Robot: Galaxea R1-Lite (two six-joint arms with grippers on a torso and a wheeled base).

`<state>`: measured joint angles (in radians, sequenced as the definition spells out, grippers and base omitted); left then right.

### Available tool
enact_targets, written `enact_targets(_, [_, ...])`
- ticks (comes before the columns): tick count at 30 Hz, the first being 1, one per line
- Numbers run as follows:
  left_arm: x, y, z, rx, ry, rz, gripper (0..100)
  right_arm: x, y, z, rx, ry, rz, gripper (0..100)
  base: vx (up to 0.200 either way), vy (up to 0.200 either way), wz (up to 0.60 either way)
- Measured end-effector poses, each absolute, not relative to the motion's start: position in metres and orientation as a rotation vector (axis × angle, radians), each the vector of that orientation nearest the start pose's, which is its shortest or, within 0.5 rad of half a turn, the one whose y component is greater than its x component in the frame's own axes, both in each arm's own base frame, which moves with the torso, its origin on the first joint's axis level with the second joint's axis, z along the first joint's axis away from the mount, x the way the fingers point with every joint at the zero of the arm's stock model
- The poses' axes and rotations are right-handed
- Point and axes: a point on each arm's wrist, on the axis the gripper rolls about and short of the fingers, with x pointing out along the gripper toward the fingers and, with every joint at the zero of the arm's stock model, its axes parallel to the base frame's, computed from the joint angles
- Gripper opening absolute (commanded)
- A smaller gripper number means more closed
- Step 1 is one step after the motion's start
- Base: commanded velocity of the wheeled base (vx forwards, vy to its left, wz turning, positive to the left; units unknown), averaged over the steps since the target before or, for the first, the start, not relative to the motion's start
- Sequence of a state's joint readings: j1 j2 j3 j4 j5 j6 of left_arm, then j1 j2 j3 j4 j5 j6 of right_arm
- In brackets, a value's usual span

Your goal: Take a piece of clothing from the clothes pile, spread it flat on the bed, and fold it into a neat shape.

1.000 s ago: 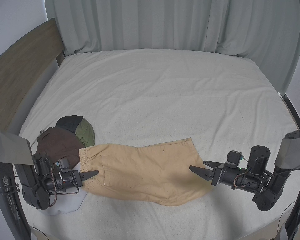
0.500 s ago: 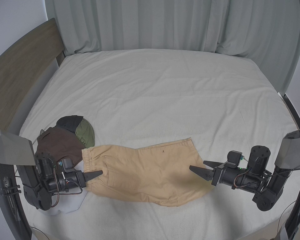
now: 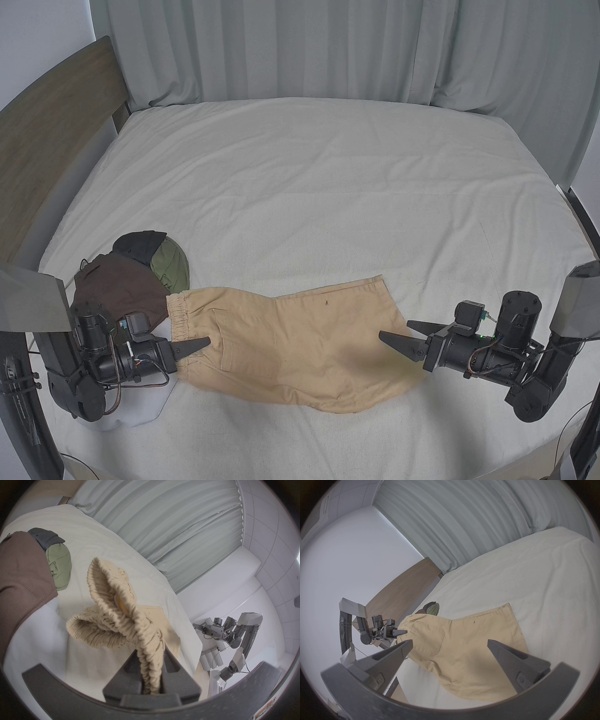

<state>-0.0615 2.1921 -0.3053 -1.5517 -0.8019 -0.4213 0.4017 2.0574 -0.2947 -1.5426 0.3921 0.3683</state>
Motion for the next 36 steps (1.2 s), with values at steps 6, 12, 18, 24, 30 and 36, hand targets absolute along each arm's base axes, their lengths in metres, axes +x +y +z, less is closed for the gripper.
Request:
enact_targets(6, [0.281, -0.047, 0.024, -0.496, 0.495, -0.782, 0, 0.254, 0.117, 0.057, 0.341, 0.367, 0.739, 100, 0.000, 0.000, 0.00])
enact_targets(12, [0.280, -0.062, 0.025, -0.491, 0.506, -0.824, 0, 0.254, 0.117, 0.057, 0.340, 0.367, 0.739, 100, 0.000, 0.000, 0.00])
enact_targets(18, [0.284, -0.074, 0.029, -0.491, 0.492, -0.860, 0, 0.254, 0.118, 0.057, 0.338, 0.366, 0.742, 100, 0.000, 0.000, 0.00])
enact_targets(24, [0.288, -0.084, 0.035, -0.502, 0.472, -0.871, 0, 0.254, 0.118, 0.058, 0.338, 0.362, 0.742, 100, 0.000, 0.000, 0.00])
enact_targets(30, [0.291, -0.105, 0.046, -0.584, 0.474, -0.887, 0, 0.255, 0.118, 0.059, 0.338, 0.356, 0.744, 100, 0.000, 0.000, 0.00])
enact_targets(36, [0.294, -0.124, 0.054, -0.596, 0.450, -0.919, 0, 0.258, 0.117, 0.061, 0.339, 0.342, 0.738, 100, 0.000, 0.000, 0.00])
